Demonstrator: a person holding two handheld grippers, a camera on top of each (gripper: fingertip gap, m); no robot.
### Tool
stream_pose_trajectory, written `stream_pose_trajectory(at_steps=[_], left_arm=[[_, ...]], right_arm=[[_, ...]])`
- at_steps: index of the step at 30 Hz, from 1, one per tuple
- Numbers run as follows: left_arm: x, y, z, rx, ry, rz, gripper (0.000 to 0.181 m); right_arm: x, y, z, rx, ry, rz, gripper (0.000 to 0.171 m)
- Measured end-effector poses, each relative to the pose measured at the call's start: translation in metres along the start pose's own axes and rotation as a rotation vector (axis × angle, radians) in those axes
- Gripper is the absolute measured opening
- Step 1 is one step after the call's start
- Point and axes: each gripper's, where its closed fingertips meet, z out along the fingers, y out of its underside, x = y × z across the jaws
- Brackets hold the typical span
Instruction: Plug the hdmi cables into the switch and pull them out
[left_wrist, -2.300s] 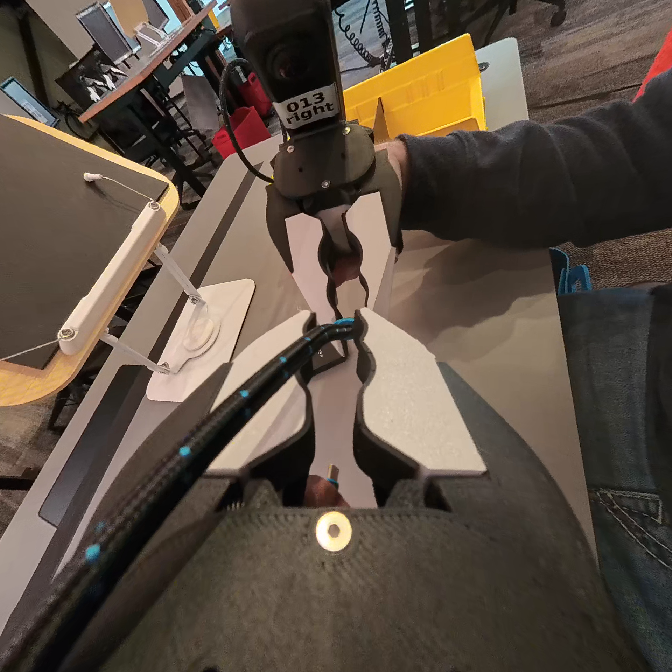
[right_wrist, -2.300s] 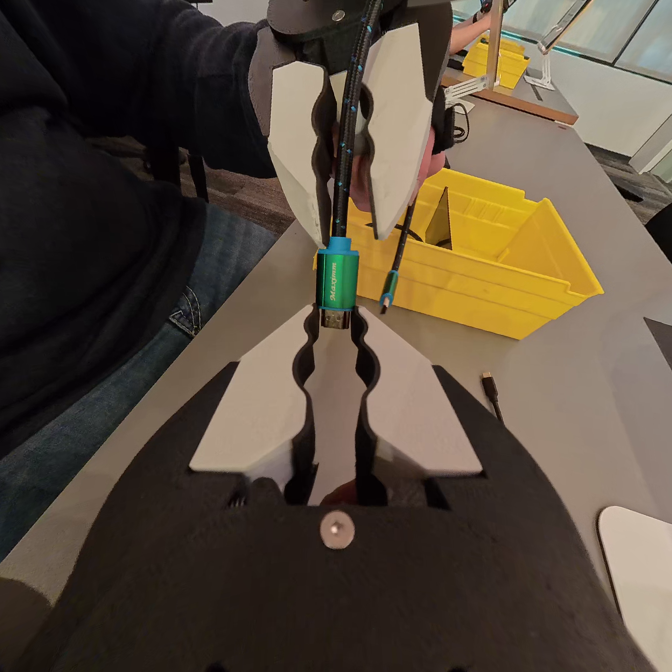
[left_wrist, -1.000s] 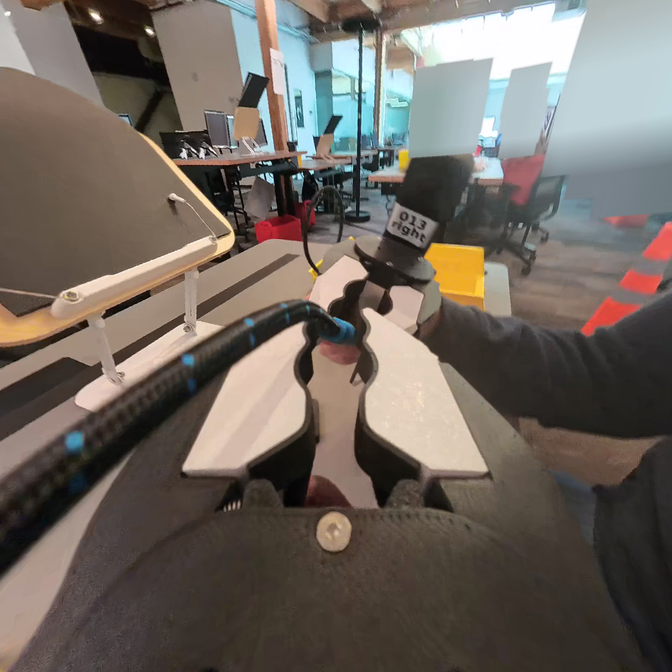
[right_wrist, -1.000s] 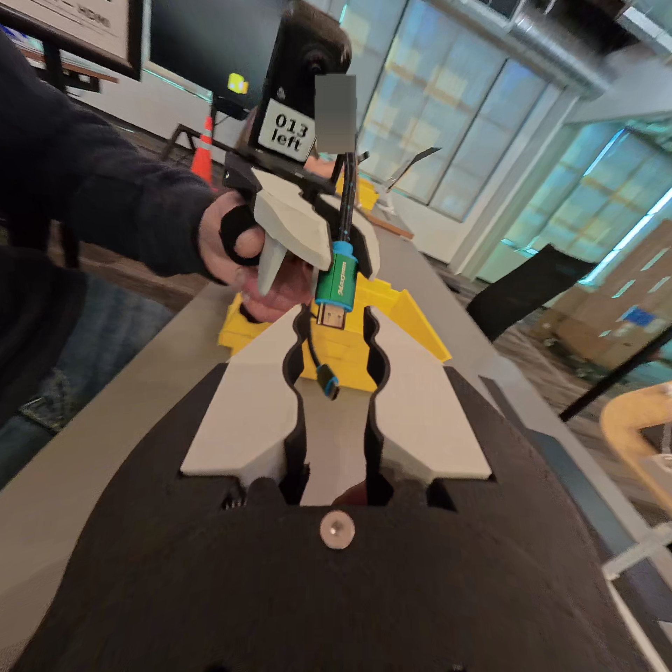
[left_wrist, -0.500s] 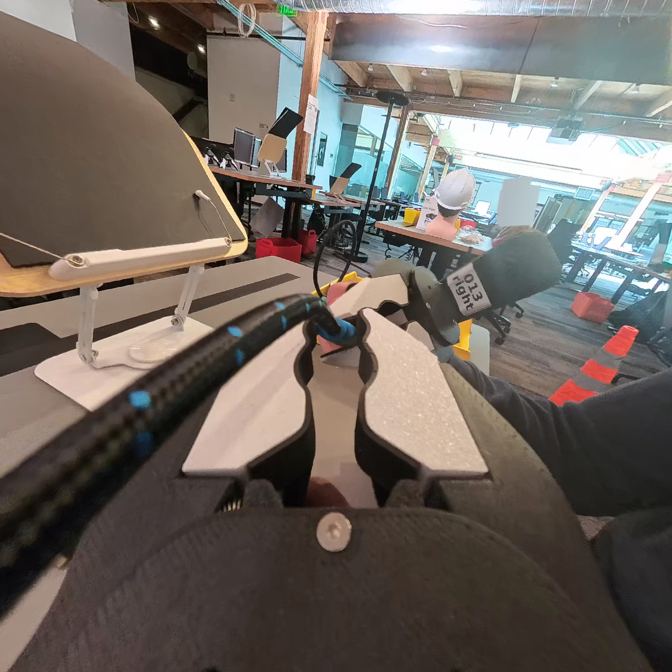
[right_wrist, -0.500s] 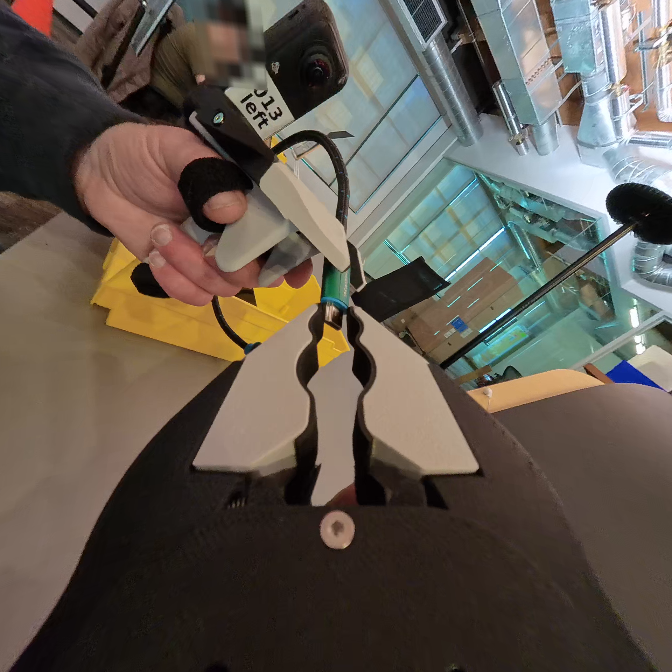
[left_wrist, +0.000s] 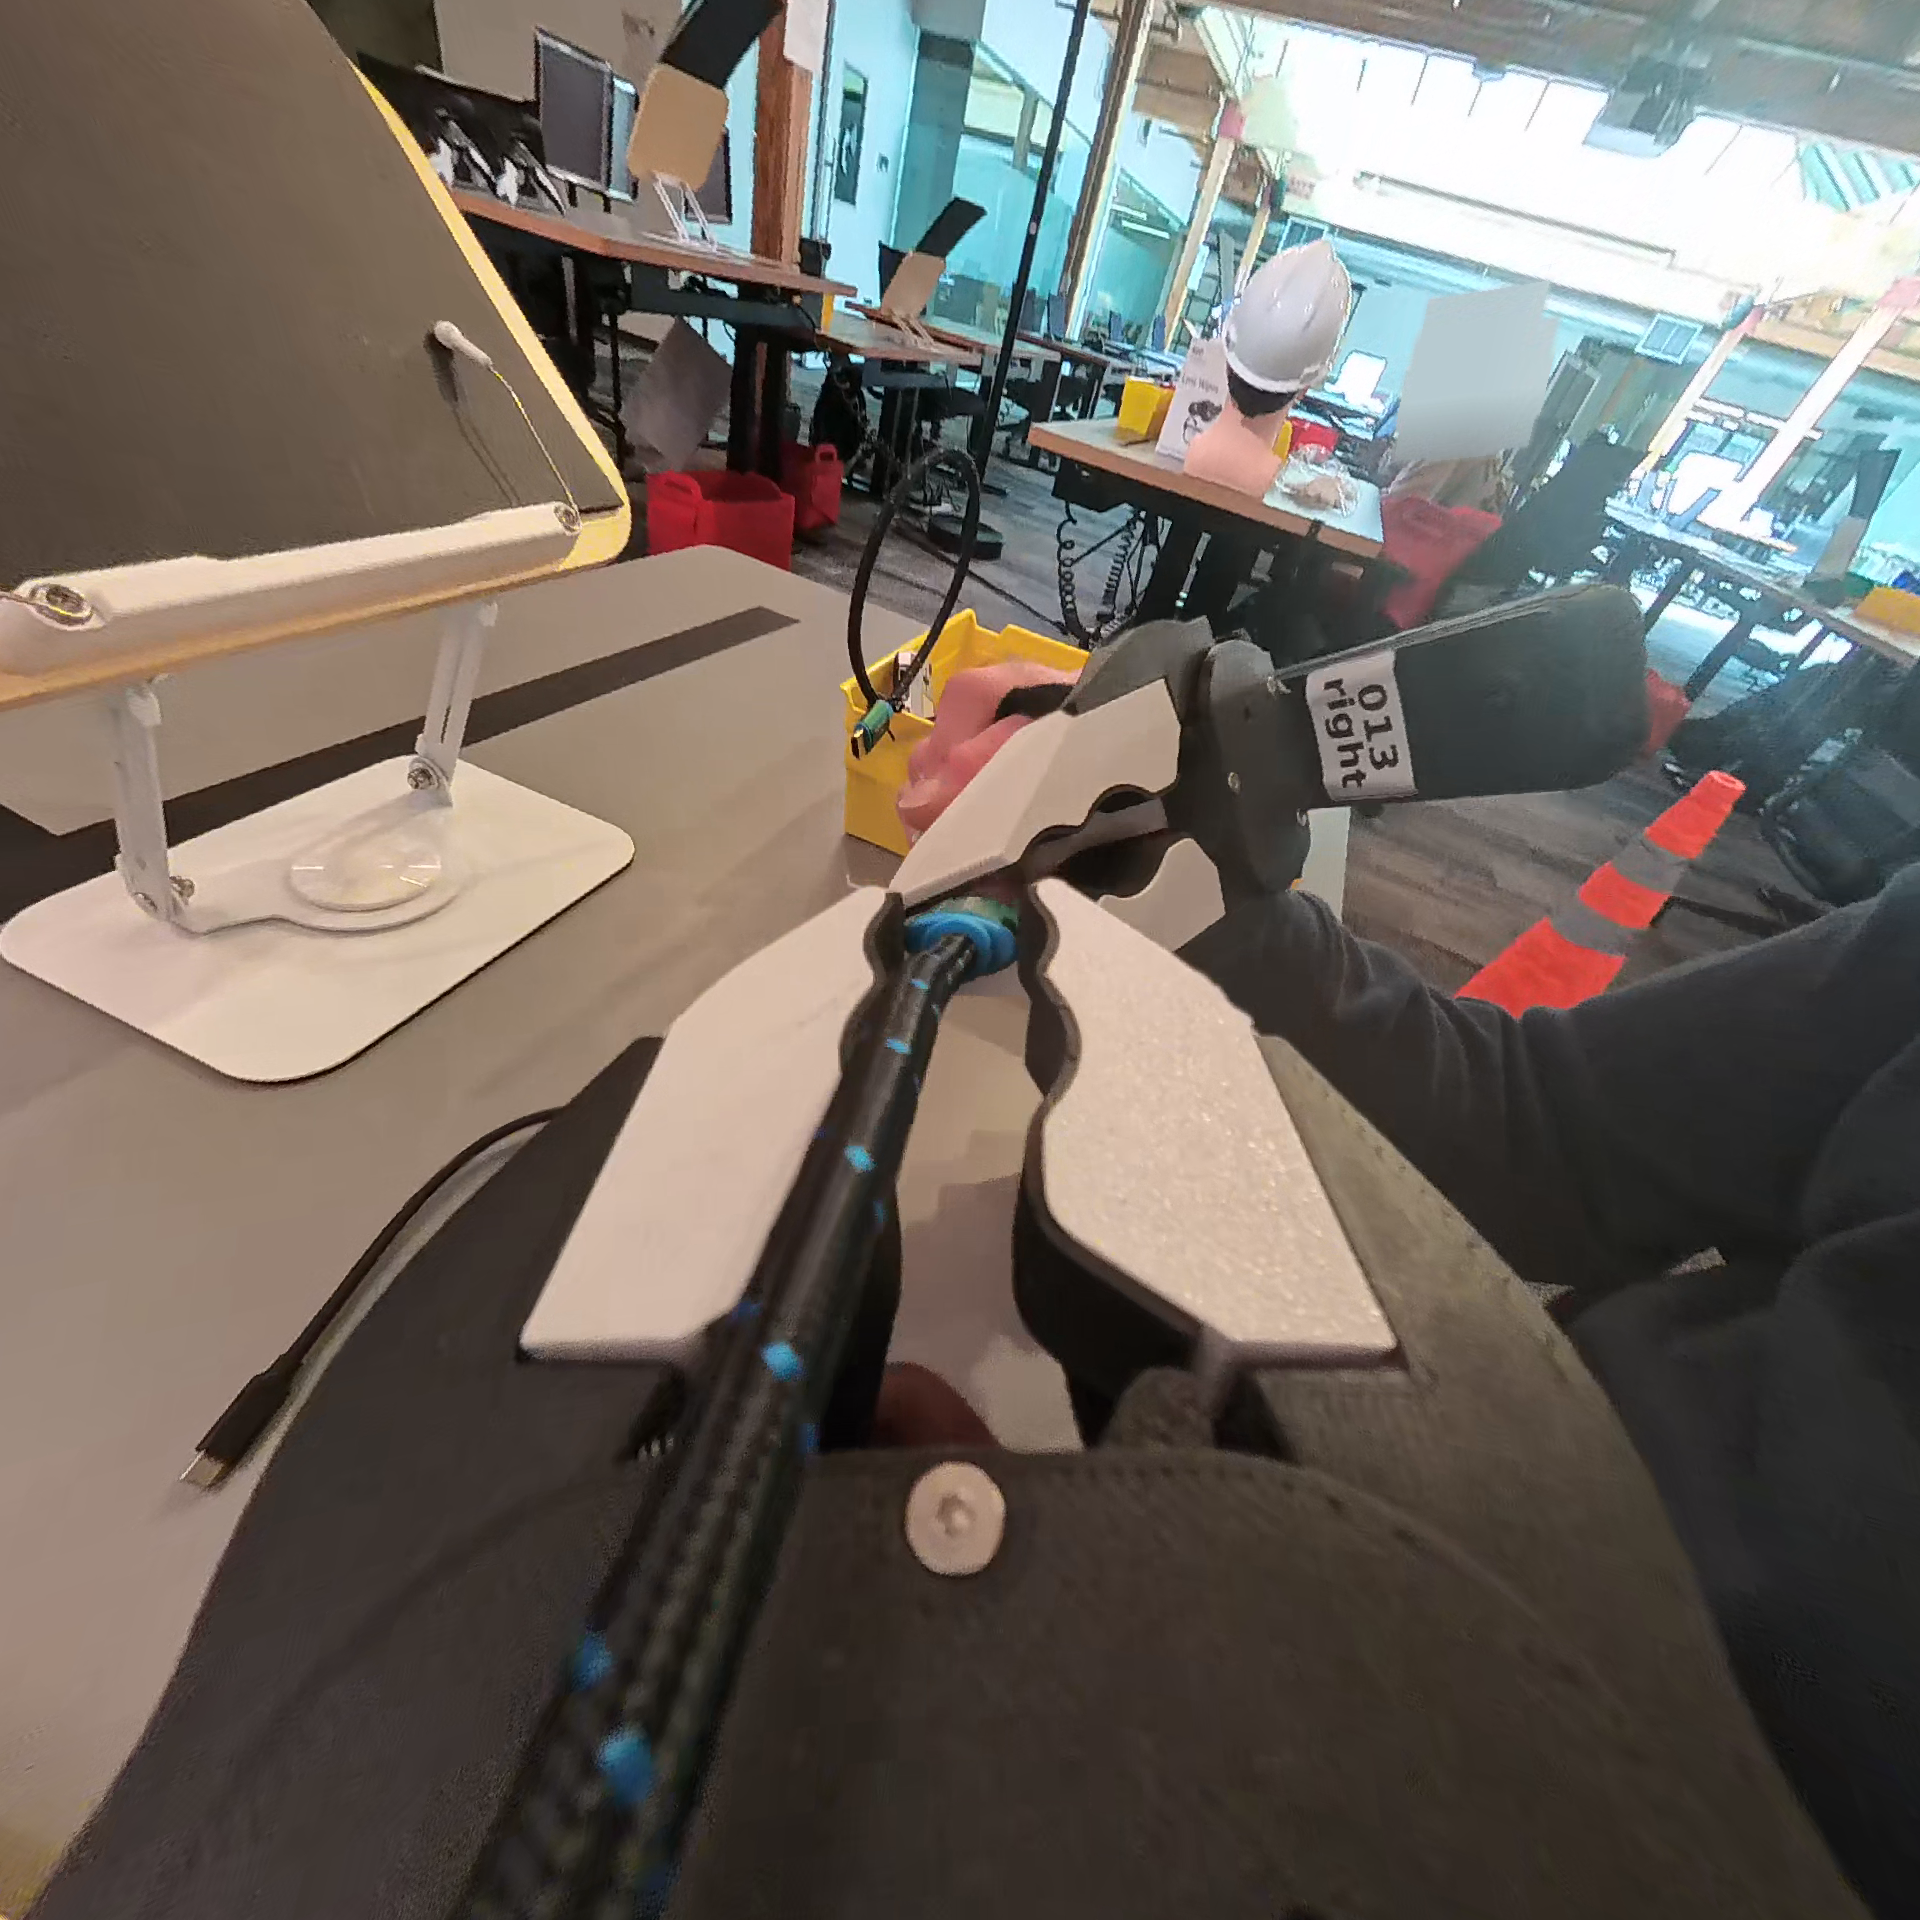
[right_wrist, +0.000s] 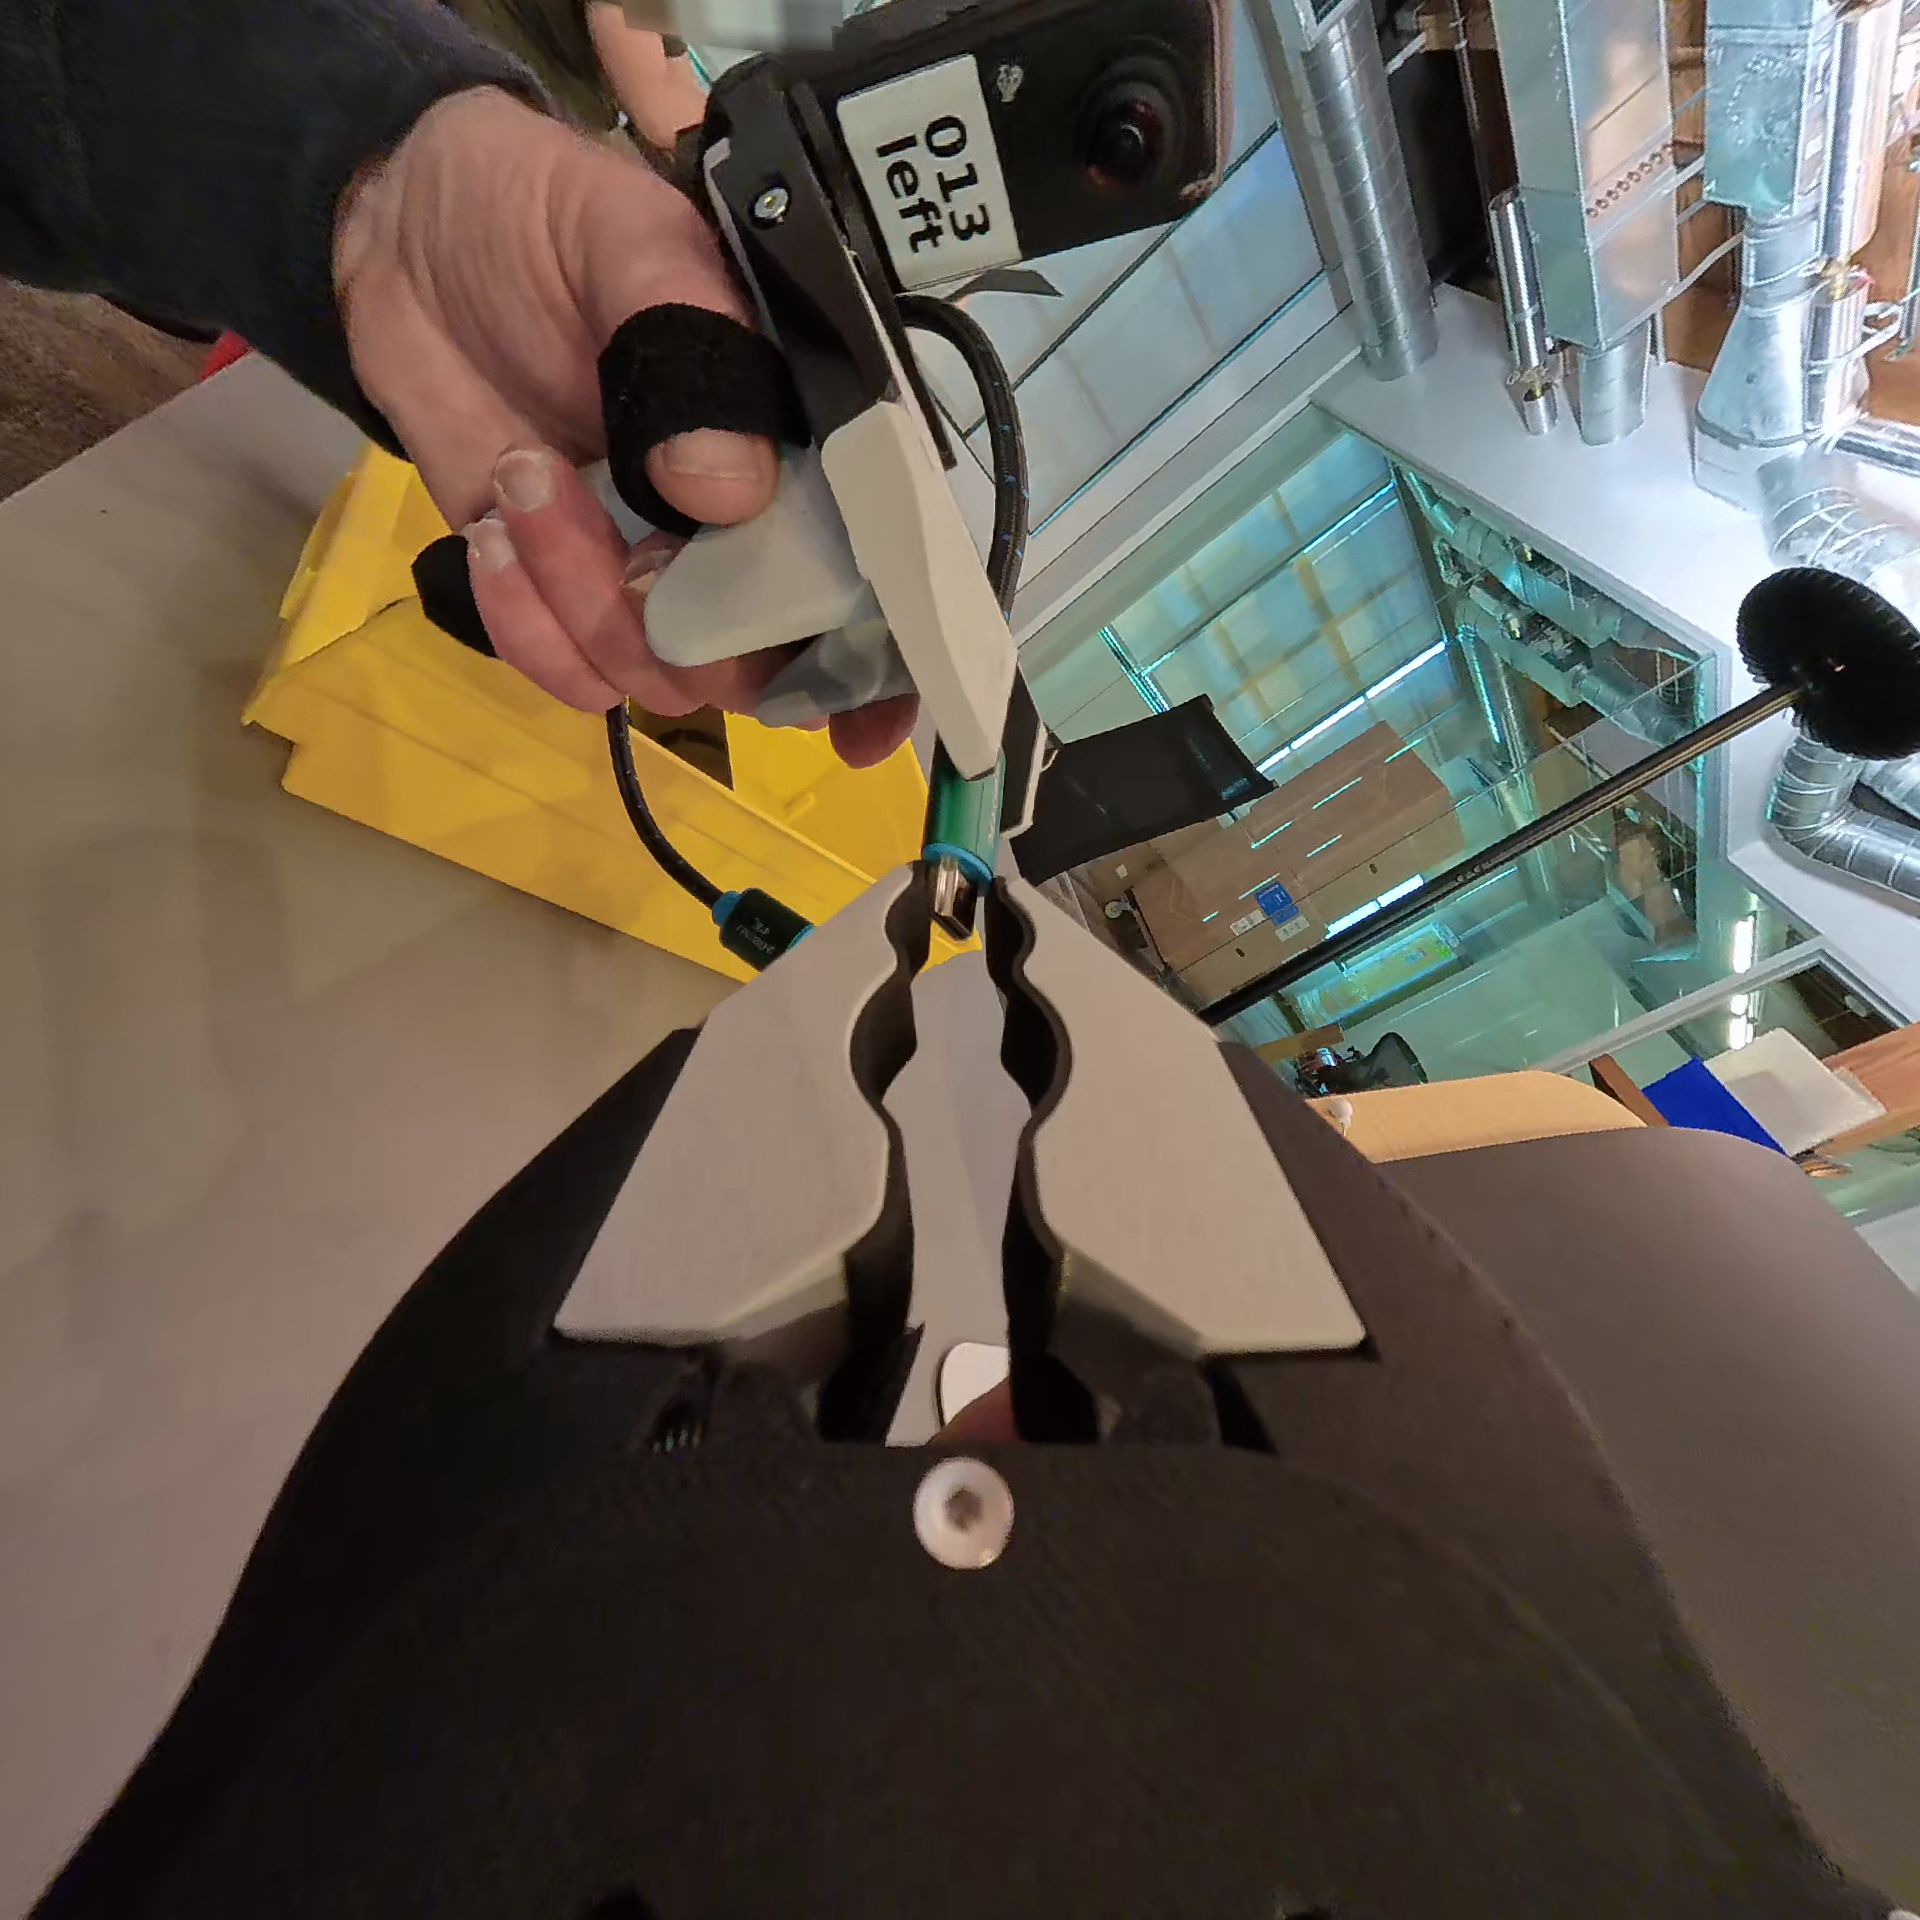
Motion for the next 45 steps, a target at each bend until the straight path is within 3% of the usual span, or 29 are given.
stream_pose_trajectory(at_steps=[20,45], left_arm=[[0.002,0.027,0.003,-0.171,0.04,0.023,0.023],[-0.009,0.035,0.004,-0.185,0.006,-0.068,0.02]], right_arm=[[-0.021,0.009,-0.002,-0.099,-0.109,-0.096,0.006],[-0.018,0.022,0.004,-0.155,-0.056,-0.175,0.006]])
